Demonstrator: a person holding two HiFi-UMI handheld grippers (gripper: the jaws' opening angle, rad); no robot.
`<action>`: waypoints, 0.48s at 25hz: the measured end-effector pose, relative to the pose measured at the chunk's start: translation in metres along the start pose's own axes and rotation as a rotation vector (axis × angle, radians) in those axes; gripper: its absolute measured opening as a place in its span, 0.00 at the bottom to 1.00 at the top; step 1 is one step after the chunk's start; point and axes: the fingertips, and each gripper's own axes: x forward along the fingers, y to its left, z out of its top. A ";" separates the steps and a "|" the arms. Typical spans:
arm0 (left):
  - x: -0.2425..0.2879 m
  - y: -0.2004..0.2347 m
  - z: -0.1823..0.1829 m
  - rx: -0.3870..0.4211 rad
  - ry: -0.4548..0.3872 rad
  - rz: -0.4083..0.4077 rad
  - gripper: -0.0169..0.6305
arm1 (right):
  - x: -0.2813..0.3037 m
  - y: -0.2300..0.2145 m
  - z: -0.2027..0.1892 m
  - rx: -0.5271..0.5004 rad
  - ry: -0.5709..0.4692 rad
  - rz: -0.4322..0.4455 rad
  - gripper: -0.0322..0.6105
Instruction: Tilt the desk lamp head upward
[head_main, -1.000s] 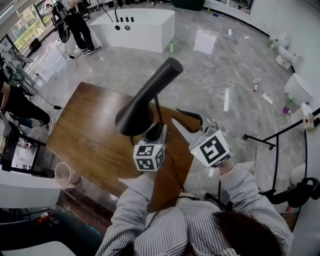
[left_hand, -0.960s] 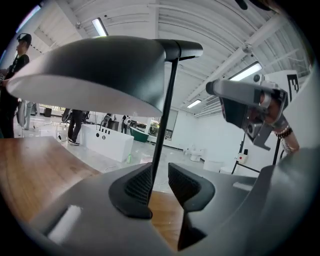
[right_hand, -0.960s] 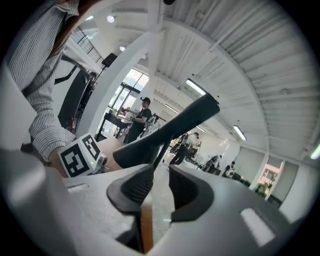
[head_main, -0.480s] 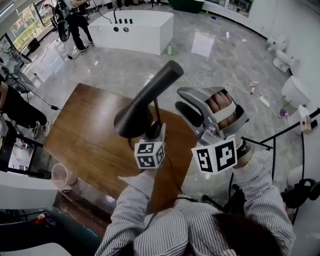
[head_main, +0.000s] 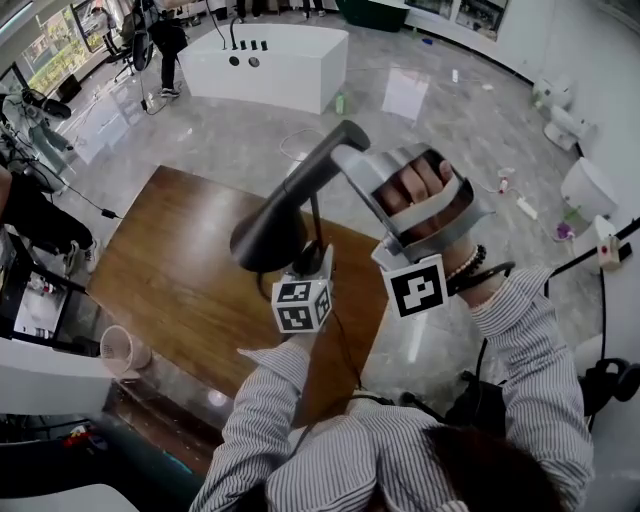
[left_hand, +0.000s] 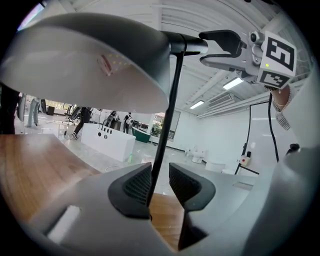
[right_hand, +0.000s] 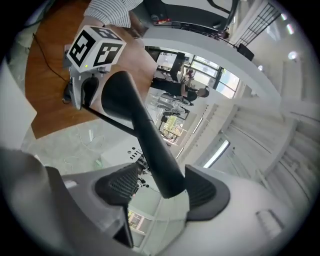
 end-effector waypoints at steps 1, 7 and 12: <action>0.000 0.000 0.000 0.001 0.000 0.000 0.20 | 0.003 0.000 0.000 -0.026 0.005 -0.001 0.49; -0.001 0.000 0.001 0.015 0.005 -0.006 0.20 | 0.017 -0.005 -0.001 -0.126 0.016 -0.019 0.49; -0.001 -0.001 0.001 -0.006 0.002 -0.006 0.20 | 0.021 -0.014 -0.016 -0.088 0.048 -0.039 0.49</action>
